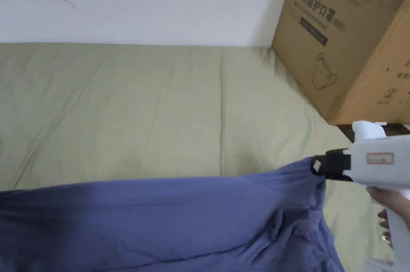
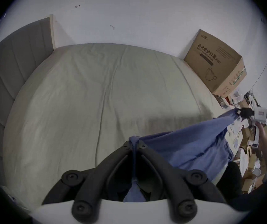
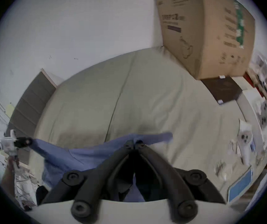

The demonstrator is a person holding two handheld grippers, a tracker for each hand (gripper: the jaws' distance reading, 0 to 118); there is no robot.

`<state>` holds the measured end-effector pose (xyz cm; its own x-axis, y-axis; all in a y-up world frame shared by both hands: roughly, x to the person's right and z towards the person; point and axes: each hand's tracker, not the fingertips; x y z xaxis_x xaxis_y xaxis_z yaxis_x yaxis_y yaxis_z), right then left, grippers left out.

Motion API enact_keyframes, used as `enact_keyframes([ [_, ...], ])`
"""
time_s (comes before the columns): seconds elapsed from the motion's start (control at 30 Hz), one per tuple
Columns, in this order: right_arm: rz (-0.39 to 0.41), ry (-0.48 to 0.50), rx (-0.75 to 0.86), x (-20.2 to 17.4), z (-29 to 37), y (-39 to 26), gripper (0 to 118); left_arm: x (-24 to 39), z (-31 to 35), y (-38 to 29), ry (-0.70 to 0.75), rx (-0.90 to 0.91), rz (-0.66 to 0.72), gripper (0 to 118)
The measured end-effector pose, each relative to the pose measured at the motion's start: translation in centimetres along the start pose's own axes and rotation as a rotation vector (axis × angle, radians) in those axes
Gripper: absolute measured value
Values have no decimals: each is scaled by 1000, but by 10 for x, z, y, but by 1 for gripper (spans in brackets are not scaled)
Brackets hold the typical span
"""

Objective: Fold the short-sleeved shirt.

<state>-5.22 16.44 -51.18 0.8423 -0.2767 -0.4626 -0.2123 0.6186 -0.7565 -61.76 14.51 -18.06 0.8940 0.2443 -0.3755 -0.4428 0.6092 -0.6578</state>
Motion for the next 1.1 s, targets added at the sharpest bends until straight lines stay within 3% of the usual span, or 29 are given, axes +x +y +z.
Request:
enact_keyframes([
  [0.13,-70,17,-66,16,39,-54,0,3,17,-36,-35,-55,-21,2],
  [0.37,-123,-47,-247,38,28,-139,0,-1,14,-101,-30,-204,-50,2],
  [0.57,-70,-103,-339,44,-5,-168,0,-13,-3,-136,-26,-292,12,6],
  [0.6,-72,-109,-329,43,-6,-171,5,-13,-3,-139,-24,-284,23,12],
  [0.67,-85,-111,-304,42,-5,-169,39,-11,2,-140,-2,-255,48,57],
  [0.7,-87,-117,-297,39,-2,-168,64,-11,4,-140,15,-242,55,86],
  [0.73,-83,-129,-281,36,1,-167,99,-10,7,-139,13,-231,63,115],
  [0.77,-68,-146,-249,32,4,-164,113,-8,10,-138,9,-219,72,118],
  [0.8,-45,-164,-211,26,9,-160,117,-5,16,-136,-10,-191,89,117],
  [1.0,41,-163,111,-37,42,-146,116,39,44,-121,-17,50,111,116],
  [1.1,53,-50,59,-64,44,-137,114,63,49,-117,2,70,118,112],
])
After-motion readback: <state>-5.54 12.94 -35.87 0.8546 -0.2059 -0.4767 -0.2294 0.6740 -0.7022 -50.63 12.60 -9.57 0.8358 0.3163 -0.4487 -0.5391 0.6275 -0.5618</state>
